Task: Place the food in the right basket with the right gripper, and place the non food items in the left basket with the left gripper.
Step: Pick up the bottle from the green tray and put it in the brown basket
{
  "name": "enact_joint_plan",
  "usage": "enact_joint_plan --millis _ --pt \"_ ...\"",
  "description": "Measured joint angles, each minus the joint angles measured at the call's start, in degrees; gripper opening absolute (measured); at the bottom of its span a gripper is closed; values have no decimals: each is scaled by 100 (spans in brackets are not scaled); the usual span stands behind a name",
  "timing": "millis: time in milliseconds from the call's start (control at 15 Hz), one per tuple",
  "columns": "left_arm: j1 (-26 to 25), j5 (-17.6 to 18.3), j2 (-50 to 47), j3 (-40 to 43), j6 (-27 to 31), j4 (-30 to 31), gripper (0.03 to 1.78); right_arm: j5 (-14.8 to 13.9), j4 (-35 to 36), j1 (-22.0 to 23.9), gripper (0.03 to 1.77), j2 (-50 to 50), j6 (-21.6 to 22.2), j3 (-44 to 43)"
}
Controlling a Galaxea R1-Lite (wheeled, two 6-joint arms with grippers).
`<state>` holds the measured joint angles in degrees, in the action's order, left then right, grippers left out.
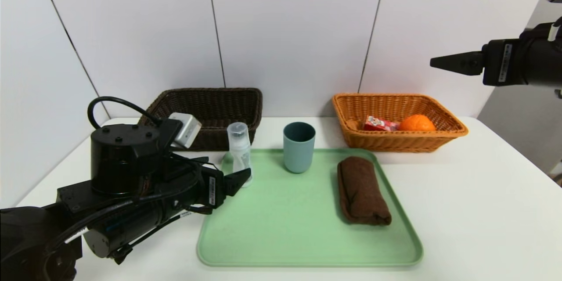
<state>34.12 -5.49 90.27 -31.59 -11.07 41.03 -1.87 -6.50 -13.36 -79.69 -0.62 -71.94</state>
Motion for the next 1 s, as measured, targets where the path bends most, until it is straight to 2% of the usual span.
enact_joint_plan --millis 400,533,1000 --pt "-4 32 199 17 -117 640 169 -4 880 5 170 196 62 678" --pt "0 30 388 41 -135 805 169 18 1352 2 170 233 343 837" --pt "151 34 1017 30 -207 1368 169 105 1465 5 170 213 491 1106"
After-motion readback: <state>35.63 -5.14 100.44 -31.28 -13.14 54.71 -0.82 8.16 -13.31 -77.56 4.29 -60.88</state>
